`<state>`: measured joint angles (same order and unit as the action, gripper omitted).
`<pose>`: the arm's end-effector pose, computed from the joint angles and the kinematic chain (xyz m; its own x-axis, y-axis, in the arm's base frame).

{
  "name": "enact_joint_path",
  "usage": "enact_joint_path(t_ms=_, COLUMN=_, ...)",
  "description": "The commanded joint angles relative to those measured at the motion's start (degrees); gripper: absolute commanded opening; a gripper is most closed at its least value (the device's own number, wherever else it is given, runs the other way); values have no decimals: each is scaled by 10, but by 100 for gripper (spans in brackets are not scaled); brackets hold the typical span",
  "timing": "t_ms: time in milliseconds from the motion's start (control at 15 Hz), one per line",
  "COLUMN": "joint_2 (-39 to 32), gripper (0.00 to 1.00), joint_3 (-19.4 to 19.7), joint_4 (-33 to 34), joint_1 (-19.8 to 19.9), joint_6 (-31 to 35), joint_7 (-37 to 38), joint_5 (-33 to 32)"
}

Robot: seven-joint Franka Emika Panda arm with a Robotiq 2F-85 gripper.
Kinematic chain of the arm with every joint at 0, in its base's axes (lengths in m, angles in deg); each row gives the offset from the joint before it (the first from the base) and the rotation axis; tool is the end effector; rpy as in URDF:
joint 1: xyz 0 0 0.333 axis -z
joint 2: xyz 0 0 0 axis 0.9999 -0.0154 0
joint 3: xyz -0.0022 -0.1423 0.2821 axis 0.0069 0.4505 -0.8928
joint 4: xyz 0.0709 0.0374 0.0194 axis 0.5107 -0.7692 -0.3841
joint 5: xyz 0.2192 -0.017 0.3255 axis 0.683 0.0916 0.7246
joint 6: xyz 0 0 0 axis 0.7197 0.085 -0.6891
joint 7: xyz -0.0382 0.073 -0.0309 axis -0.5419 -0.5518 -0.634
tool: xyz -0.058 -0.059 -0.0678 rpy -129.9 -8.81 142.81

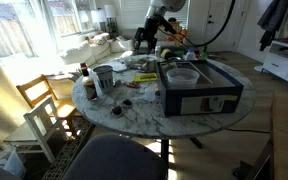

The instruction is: Pick up the two white and purple packets with a green lid and put them in the clear storage container one by one

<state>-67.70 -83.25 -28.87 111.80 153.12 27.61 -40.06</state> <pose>0.7305 -0.0285 0.3140 0.9922 -0.0585 0.1097 0.0004 -0.8809 -0.4733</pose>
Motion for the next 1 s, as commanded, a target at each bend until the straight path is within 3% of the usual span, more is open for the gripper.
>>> enact_joint_path(t_ms=0, joint_2=-90, gripper=100, joint_3=61, joint_4=126, joint_1=-79, joint_6=-42, joint_7=1, joint_5=60)
enact_joint_path(t_ms=267, joint_2=-177, gripper=100, joint_3=90, joint_4=223, joint_1=-136, joint_6=-12, joint_7=14, joint_5=69)
enact_joint_path(t_ms=667, joint_2=-292, gripper=100, joint_3=104, joint_4=371, joint_1=-190, joint_6=7, joint_7=20, joint_5=50)
enact_joint_path(t_ms=933, joint_2=-343, gripper=89, joint_3=117, joint_4=440, joint_1=-210, joint_6=12, joint_7=32, joint_5=38)
